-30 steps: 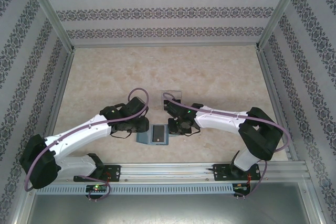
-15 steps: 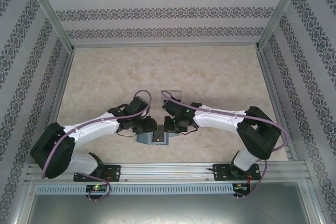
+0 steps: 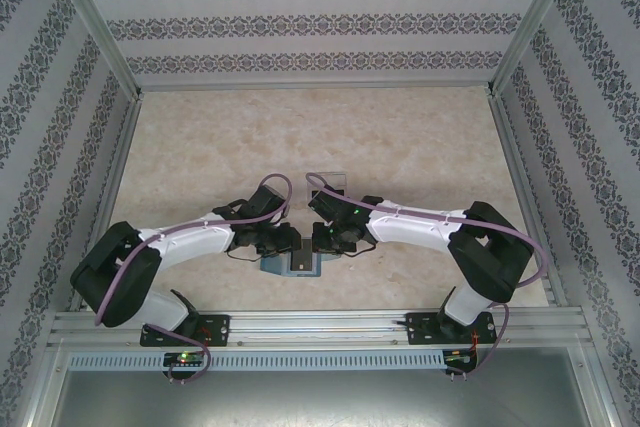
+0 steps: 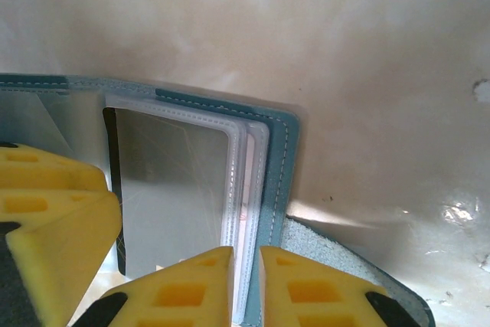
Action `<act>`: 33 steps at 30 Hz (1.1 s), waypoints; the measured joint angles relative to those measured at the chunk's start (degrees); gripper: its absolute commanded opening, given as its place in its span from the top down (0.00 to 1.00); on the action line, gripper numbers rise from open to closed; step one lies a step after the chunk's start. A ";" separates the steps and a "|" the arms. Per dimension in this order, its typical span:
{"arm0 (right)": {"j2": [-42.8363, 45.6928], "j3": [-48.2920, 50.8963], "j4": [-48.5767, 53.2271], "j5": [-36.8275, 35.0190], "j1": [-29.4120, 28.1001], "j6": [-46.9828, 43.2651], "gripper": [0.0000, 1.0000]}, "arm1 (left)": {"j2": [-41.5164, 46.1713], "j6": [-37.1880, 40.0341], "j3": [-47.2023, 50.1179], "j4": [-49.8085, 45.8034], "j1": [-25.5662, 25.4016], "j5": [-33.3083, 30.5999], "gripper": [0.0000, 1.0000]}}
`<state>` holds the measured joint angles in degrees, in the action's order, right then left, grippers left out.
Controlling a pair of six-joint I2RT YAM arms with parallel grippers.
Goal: Take the credit cards out of the card holder
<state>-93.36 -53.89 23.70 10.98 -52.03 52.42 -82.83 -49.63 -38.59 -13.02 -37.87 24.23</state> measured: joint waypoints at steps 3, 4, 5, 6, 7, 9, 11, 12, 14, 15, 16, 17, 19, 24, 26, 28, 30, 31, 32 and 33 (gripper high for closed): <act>0.00 0.00 0.00 0.00 0.00 0.02 0.82 | -0.50 0.02 0.00 0.24 0.11 0.02 0.74; 0.00 0.00 0.00 0.00 0.00 0.00 0.81 | -0.68 0.02 0.00 0.24 0.11 0.04 0.74; 0.00 0.00 0.00 0.00 0.00 0.00 0.82 | -0.87 0.04 0.00 0.24 0.11 0.04 0.74; 0.00 0.00 0.00 0.00 0.00 0.02 0.82 | -1.05 0.04 0.00 0.24 0.11 0.02 0.74; 0.00 0.00 0.00 0.00 0.00 0.00 0.81 | -1.22 0.04 0.02 0.24 0.13 0.04 0.74; 0.00 0.00 0.00 0.00 0.00 0.00 0.82 | -1.49 0.04 0.02 0.26 0.13 0.11 0.73; 0.00 0.00 0.00 0.00 0.00 0.02 0.82 | -1.70 0.04 0.02 0.28 0.13 0.20 0.73; 0.00 0.00 0.00 0.00 0.00 0.00 0.82 | -1.73 0.04 0.09 0.35 0.13 0.20 0.73; 0.00 0.00 0.00 0.00 0.00 0.02 0.82 | -1.73 0.07 0.22 0.50 0.13 0.20 0.73; 0.00 0.00 0.00 0.00 0.00 0.02 0.81 | -1.73 0.07 0.26 0.48 0.13 0.20 0.72; 0.00 0.00 0.00 0.00 0.00 0.00 0.82 | -1.73 0.11 0.26 0.46 0.13 0.15 0.71; 0.00 0.00 0.00 0.00 0.00 0.02 0.82 | -1.73 0.15 0.26 0.44 0.13 0.11 0.70; 0.00 0.00 0.00 0.00 0.00 0.00 0.82 | -1.66 0.57 0.26 0.31 0.13 -0.24 0.69; 0.00 0.00 0.00 0.00 0.00 0.00 0.81 | -0.79 1.81 0.26 -1.64 0.13 -1.64 0.68; 0.00 0.00 0.00 0.00 0.00 0.02 0.82 | -0.33 2.21 0.22 -2.67 0.13 -2.23 0.67; 0.00 0.00 0.00 0.00 0.00 0.02 0.81 | 0.26 2.58 0.20 -3.85 0.13 -2.60 0.67; 0.00 0.00 0.00 0.00 -0.26 0.17 0.82 | 0.96 2.91 0.09 -5.09 0.13 -3.28 0.66; 0.00 0.00 0.00 0.02 -0.42 0.20 0.82 | 1.31 2.97 -0.04 -5.73 0.13 -3.54 0.66; 0.00 0.00 0.00 0.02 -0.63 0.20 0.82 | 1.73 3.10 -0.17 -6.19 0.13 -3.76 0.65; 0.00 0.00 0.00 0.02 -0.66 0.22 0.82 | 2.10 3.15 -0.26 -6.56 0.13 -3.91 0.65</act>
<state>-93.36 -53.89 23.70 11.00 -52.69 52.64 -80.73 -46.48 -38.85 -19.57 -37.74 20.32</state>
